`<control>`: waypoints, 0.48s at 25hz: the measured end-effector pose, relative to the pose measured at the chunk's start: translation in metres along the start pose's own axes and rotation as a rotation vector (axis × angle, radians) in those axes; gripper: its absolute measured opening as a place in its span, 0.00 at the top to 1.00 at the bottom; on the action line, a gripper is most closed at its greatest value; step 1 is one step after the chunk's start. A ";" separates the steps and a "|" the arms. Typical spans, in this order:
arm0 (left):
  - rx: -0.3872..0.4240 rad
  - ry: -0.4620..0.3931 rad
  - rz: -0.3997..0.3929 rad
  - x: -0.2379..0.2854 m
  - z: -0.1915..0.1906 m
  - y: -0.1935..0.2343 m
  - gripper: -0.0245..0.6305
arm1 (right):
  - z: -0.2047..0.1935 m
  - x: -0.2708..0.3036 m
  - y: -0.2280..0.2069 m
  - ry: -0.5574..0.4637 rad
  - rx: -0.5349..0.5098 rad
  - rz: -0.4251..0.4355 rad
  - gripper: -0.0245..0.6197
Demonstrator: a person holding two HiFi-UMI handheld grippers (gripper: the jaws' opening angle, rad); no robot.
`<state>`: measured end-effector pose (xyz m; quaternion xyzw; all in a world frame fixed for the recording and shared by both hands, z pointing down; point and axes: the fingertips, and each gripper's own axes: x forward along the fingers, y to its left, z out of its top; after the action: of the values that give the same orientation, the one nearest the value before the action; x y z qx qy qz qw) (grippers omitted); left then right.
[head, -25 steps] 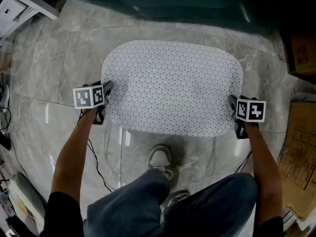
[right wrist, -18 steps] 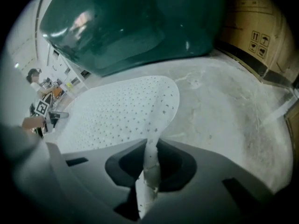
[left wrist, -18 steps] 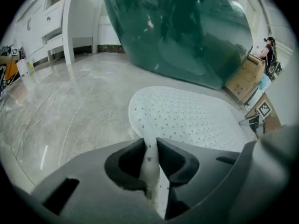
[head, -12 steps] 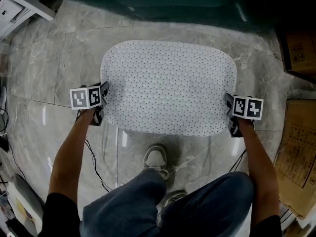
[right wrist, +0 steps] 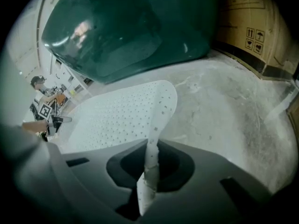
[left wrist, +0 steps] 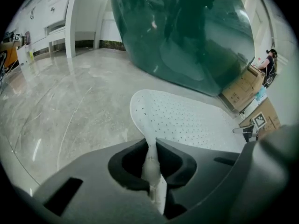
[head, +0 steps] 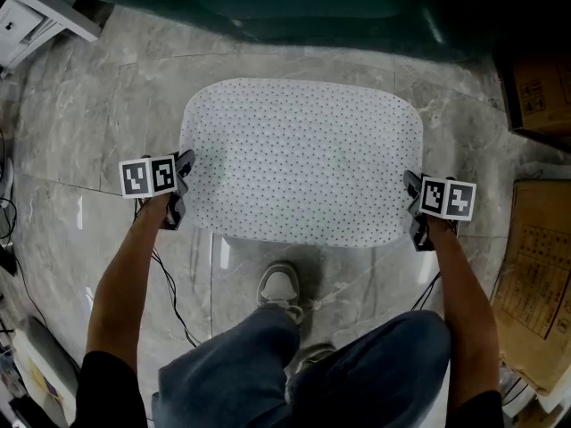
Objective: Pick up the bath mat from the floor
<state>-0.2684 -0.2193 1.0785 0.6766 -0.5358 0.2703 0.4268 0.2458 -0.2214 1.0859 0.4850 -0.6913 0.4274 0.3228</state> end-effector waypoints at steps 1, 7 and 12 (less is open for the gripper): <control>0.004 -0.004 -0.006 -0.003 0.002 -0.003 0.91 | 0.001 -0.003 0.001 -0.006 -0.001 0.003 0.92; 0.017 -0.029 -0.019 -0.025 0.016 -0.020 0.91 | 0.012 -0.026 0.014 -0.036 0.007 0.038 0.93; 0.041 -0.024 -0.042 -0.050 0.033 -0.041 0.91 | 0.022 -0.048 0.033 -0.034 0.008 0.064 0.93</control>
<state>-0.2458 -0.2207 1.0093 0.6994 -0.5208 0.2643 0.4120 0.2291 -0.2173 1.0262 0.4713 -0.7099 0.4320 0.2954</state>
